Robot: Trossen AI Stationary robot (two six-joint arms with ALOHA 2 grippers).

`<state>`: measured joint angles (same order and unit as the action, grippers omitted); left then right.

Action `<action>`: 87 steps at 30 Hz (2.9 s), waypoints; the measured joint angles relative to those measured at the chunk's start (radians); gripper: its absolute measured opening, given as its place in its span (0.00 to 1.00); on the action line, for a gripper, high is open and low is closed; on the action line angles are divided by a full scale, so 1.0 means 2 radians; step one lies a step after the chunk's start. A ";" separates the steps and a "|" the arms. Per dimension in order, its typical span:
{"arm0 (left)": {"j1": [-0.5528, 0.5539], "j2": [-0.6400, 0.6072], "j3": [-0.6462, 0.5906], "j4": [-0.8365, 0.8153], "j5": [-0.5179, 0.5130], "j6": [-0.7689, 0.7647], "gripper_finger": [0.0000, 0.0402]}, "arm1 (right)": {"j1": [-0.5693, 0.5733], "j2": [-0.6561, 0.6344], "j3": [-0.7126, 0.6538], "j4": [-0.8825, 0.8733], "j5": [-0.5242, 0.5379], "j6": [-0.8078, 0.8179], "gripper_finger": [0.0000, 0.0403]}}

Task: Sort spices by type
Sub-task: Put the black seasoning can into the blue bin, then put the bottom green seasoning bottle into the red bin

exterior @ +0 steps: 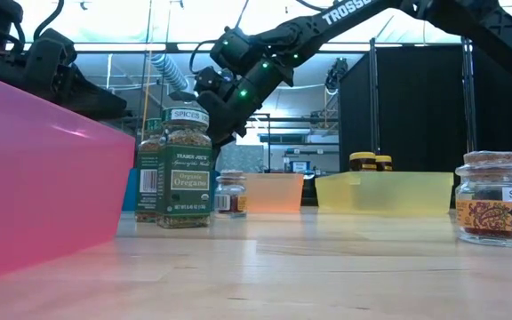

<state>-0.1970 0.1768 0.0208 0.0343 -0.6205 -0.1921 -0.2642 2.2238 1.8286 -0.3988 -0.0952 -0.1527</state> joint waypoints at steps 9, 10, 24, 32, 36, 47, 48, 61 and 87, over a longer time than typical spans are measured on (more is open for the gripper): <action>0.000 0.000 0.000 0.000 0.000 0.001 0.46 | 0.000 0.001 0.000 0.003 0.001 0.000 0.34; 0.000 0.000 0.000 -0.001 0.000 0.001 0.46 | 0.000 0.006 0.000 0.012 0.000 0.000 0.34; 0.000 0.001 0.000 -0.002 0.000 0.000 0.46 | 0.000 0.082 0.087 -0.042 0.010 -0.007 0.34; 0.000 0.004 0.000 -0.002 0.000 0.002 0.46 | 0.000 0.079 0.112 -0.099 0.013 -0.004 0.40; 0.000 0.004 0.000 -0.002 0.000 0.001 0.46 | 0.000 0.079 0.112 -0.116 0.000 -0.004 0.43; 0.000 0.004 0.000 -0.002 0.000 -0.001 0.46 | 0.002 0.079 0.112 -0.096 -0.017 -0.019 0.51; 0.000 0.004 0.000 -0.002 0.000 -0.001 0.46 | 0.002 0.078 0.112 -0.096 -0.017 -0.019 0.52; 0.000 0.004 0.000 -0.002 0.000 0.000 0.46 | 0.006 0.078 0.215 -0.188 -0.016 -0.049 0.55; 0.000 0.010 0.000 -0.002 0.000 -0.002 0.46 | 0.213 -0.001 0.192 -0.377 -0.085 -0.044 0.52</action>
<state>-0.1971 0.1967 0.0208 0.0304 -0.6197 -0.1955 0.1614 2.2215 2.2121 -1.1519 -0.2651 -0.2399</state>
